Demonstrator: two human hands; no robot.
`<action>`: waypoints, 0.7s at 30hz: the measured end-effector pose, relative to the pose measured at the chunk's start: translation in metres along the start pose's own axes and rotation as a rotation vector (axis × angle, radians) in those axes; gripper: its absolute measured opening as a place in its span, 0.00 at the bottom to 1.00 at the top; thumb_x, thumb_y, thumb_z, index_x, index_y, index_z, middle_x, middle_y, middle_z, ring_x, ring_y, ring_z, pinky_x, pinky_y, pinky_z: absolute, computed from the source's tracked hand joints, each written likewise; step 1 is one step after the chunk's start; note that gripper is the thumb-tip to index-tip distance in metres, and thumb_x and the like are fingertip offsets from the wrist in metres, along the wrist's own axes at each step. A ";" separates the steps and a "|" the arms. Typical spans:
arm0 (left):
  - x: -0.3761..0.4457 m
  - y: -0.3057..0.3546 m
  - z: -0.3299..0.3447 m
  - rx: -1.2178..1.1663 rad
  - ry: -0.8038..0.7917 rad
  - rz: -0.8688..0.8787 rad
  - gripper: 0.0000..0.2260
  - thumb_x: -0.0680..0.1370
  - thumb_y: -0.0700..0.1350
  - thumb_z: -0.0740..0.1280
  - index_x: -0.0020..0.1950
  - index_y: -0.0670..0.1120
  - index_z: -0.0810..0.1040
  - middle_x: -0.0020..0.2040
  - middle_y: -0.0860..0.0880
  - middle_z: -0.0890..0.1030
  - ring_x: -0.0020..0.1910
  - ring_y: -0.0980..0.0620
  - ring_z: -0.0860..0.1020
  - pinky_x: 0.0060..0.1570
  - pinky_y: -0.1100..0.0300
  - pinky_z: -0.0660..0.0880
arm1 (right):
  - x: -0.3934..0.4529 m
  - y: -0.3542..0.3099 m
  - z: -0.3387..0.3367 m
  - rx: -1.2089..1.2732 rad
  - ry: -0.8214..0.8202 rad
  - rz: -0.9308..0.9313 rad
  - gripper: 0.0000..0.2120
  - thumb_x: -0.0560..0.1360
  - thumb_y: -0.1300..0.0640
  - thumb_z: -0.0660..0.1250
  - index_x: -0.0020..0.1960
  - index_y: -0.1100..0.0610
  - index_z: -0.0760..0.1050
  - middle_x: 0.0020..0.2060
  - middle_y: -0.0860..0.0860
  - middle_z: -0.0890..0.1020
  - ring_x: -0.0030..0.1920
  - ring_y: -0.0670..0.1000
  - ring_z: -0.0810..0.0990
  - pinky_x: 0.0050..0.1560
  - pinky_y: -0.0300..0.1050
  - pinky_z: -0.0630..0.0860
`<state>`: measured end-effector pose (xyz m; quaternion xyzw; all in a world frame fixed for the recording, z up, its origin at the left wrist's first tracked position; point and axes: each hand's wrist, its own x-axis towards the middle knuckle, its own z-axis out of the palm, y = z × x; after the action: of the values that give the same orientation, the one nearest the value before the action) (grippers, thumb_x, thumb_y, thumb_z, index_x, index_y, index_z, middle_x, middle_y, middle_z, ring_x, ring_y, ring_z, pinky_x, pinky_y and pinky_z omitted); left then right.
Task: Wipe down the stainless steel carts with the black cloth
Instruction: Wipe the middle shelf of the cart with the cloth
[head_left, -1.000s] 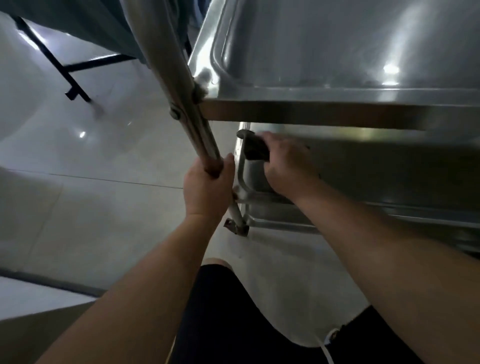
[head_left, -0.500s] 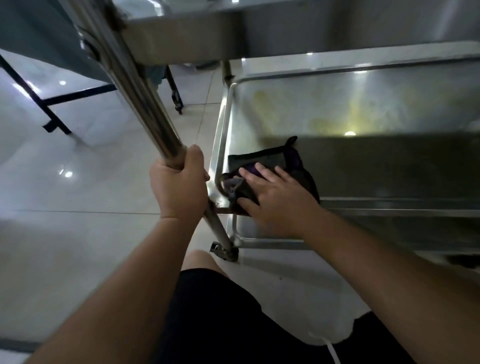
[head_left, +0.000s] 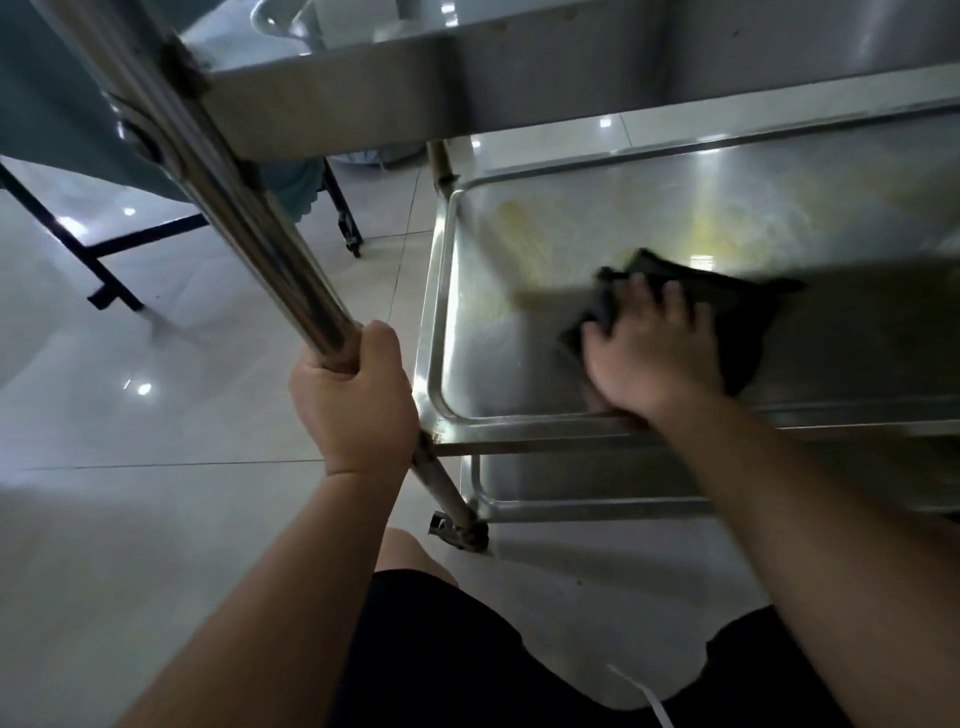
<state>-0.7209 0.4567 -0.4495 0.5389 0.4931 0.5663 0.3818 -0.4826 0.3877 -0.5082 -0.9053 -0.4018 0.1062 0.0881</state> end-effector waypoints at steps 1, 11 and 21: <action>0.000 0.000 0.000 0.003 0.002 0.002 0.16 0.70 0.49 0.66 0.35 0.39 0.65 0.32 0.31 0.66 0.29 0.32 0.67 0.28 0.42 0.67 | -0.001 -0.033 0.007 0.000 -0.007 -0.061 0.36 0.81 0.35 0.45 0.85 0.49 0.49 0.84 0.46 0.49 0.83 0.58 0.46 0.80 0.64 0.42; -0.002 0.000 -0.002 -0.038 -0.049 0.035 0.16 0.71 0.47 0.66 0.36 0.35 0.66 0.32 0.29 0.67 0.28 0.43 0.68 0.30 0.53 0.67 | 0.014 -0.101 0.016 -0.024 -0.084 -0.518 0.32 0.83 0.35 0.45 0.84 0.44 0.51 0.84 0.42 0.52 0.83 0.51 0.49 0.81 0.59 0.45; -0.002 -0.003 -0.001 -0.022 -0.007 0.060 0.16 0.72 0.49 0.67 0.37 0.39 0.65 0.32 0.31 0.67 0.31 0.28 0.69 0.28 0.40 0.70 | 0.061 0.059 -0.018 -0.019 0.047 0.368 0.38 0.79 0.35 0.39 0.85 0.52 0.47 0.85 0.47 0.47 0.83 0.60 0.44 0.80 0.65 0.42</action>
<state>-0.7216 0.4555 -0.4525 0.5512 0.4693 0.5809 0.3722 -0.3961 0.3924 -0.5132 -0.9665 -0.2284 0.0956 0.0681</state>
